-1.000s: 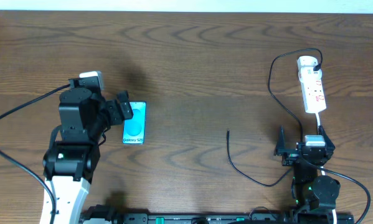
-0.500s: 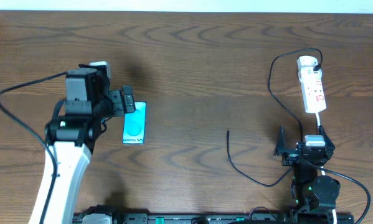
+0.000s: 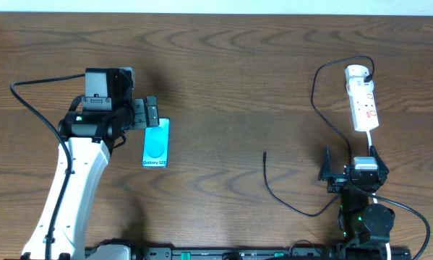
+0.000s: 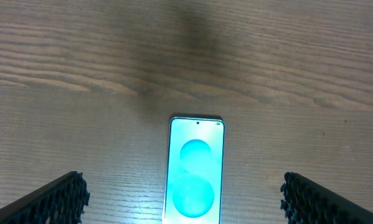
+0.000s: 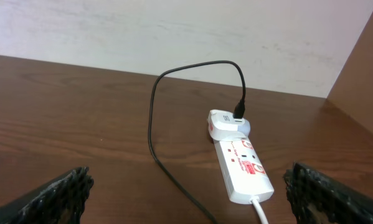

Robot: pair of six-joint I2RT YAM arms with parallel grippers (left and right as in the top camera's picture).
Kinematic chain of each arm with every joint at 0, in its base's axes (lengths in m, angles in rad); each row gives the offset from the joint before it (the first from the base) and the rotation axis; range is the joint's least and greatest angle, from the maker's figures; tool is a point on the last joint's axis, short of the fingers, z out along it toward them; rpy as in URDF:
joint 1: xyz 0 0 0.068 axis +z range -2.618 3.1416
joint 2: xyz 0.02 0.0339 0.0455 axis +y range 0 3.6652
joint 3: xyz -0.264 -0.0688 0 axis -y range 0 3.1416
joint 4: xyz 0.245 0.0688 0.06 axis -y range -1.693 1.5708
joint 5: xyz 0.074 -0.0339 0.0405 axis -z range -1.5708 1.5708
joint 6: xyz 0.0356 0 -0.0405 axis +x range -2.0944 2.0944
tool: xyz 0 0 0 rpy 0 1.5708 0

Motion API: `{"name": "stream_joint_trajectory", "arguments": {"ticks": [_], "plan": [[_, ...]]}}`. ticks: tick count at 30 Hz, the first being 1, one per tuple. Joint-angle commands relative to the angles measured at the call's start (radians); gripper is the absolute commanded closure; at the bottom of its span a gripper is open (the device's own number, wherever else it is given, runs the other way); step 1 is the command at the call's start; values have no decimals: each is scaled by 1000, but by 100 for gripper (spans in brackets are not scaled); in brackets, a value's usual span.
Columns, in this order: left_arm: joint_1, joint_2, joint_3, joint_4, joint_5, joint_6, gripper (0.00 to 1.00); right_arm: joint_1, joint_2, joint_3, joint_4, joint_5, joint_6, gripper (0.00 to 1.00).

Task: Plug charger to phone and switch on socket
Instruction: 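Move the left gripper forward over the blue smartphone, then lower the open left gripper down onto the smartphone's top end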

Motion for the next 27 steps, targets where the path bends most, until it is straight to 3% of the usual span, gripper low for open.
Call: {"name": "stream_joint_trajectory", "arguments": {"ticks": [1,16,21,27], "plan": [[2,-10,30,-1,9,13,0,-6,-4,-2,-5,-2,11,1],[1,14,31,51,10,17,1,-6,-4,-2,-5,-2,11,1],[1,99,61,52,10,16,1,-6,-4,-2,-5,-2,11,1],[1,242,170,-54,10,16,1,-6,-4,-2,-4,-2,11,1]]}}
